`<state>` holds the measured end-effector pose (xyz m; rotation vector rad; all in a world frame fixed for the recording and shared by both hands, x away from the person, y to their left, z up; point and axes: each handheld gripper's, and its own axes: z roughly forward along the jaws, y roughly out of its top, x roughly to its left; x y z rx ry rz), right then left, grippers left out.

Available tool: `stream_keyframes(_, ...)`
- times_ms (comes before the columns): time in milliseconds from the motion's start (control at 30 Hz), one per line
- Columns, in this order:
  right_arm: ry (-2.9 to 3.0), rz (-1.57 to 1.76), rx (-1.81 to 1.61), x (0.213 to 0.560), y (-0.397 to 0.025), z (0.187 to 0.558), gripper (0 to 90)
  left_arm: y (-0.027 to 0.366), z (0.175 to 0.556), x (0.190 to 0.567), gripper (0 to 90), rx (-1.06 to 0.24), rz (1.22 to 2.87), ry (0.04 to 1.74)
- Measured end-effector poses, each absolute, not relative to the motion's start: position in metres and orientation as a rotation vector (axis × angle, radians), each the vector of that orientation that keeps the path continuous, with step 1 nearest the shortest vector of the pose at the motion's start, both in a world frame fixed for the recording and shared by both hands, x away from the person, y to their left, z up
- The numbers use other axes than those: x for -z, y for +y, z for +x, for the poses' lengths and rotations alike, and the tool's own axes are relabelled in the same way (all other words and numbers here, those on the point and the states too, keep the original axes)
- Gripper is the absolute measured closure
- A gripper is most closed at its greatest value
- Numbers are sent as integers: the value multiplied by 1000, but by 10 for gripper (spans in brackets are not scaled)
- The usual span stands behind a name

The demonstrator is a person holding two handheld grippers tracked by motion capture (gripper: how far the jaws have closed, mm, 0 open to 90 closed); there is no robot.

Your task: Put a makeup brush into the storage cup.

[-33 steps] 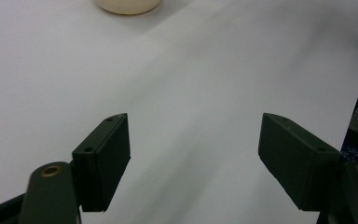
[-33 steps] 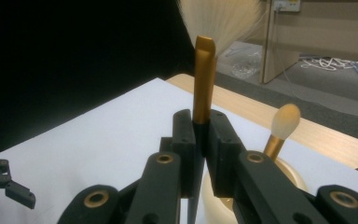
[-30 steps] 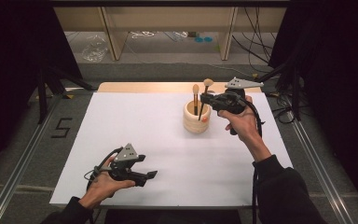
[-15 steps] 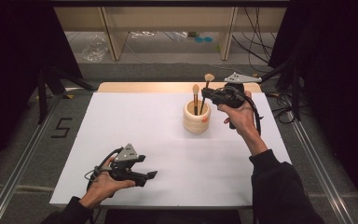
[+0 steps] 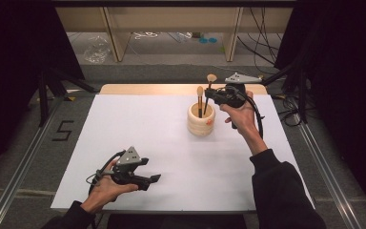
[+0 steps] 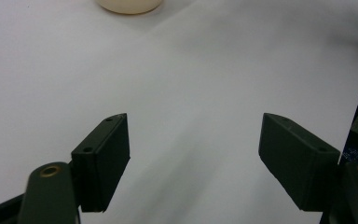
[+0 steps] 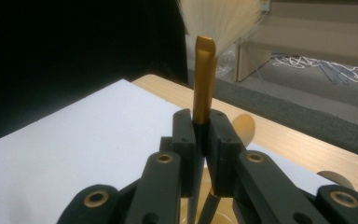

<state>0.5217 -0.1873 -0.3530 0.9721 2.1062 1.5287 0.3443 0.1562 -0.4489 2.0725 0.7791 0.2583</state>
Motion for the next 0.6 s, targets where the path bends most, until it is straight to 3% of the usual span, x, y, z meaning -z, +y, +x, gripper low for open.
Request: stream_keyframes(600, 2119, 974, -1510, 368, -181, 533, 831, 157, 346, 449, 203, -267, 2079, 769)
